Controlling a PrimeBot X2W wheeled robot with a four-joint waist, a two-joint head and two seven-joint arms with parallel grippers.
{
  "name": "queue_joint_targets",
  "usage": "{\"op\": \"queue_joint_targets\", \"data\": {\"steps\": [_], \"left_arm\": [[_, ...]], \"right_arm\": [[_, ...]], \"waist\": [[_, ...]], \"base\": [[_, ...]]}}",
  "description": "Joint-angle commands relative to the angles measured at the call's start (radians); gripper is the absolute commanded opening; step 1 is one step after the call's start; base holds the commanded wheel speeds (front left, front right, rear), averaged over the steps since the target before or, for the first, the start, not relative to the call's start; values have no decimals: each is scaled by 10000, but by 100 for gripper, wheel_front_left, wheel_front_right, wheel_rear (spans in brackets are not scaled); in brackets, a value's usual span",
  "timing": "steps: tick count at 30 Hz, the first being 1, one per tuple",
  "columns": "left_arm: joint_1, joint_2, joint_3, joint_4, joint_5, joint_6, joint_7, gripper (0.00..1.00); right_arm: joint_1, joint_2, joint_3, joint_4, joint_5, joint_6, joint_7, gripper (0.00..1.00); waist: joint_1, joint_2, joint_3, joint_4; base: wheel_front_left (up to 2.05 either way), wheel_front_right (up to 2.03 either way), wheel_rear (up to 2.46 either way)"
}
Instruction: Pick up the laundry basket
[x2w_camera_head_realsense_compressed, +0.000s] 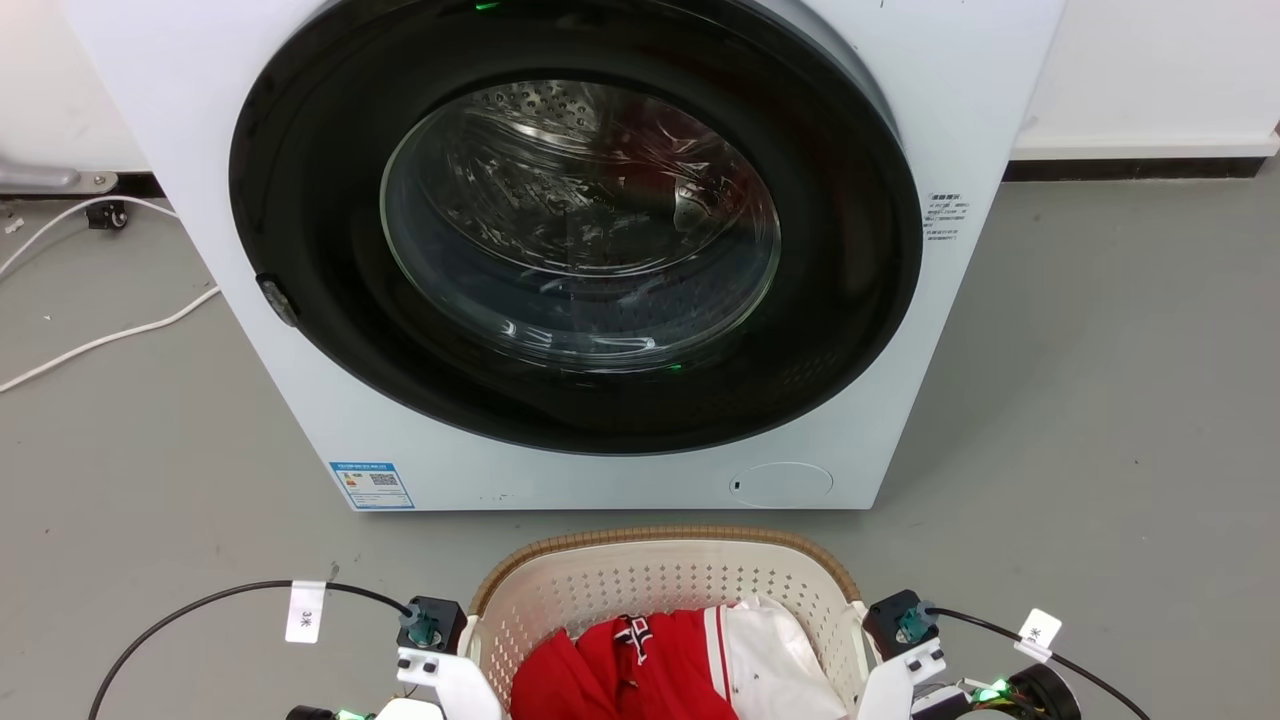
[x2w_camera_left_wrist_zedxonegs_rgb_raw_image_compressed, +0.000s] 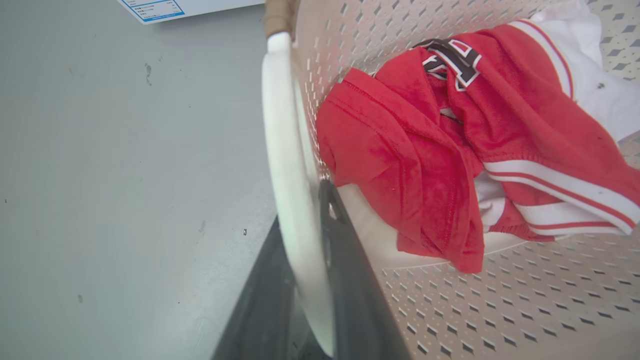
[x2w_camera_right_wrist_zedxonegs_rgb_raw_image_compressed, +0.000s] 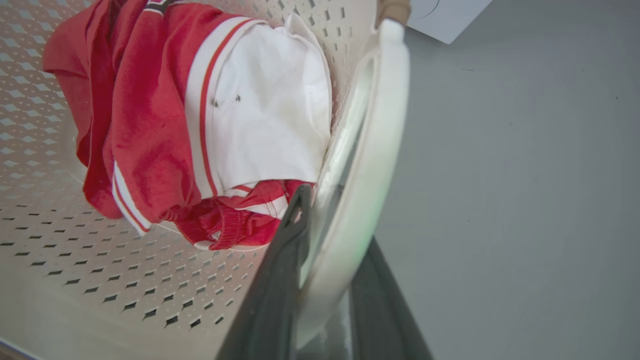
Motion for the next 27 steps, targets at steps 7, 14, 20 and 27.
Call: {"op": "queue_joint_targets", "data": {"steps": [7, 14, 20, 27], "left_arm": [[-73, -23, -580, -218, -449, -123, 121, 0], [-122, 2, -897, -193, -791, -123, 144, 0], [-185, 47, -1153, -167, -1056, -124, 191, 0], [-249, 66, -1420, -214, -1381, -124, 146, 0]], "right_arm": [[-165, 281, 433, -96, 400, 143, -15, 0], [-132, 281, 670, -43, 694, 144, 13, 0], [-173, 281, 859, -12, 914, 142, 26, 0], [-190, 282, 1062, 29, 1157, 144, -20, 0]], "waist": [[1, -1, -69, -13], [1, -1, -74, -26], [1, -1, -46, -16], [1, -1, -15, 10]], "base": [[0, 0, 0], [0, 0, 0], [0, 0, 0], [0, 0, 0]]}}
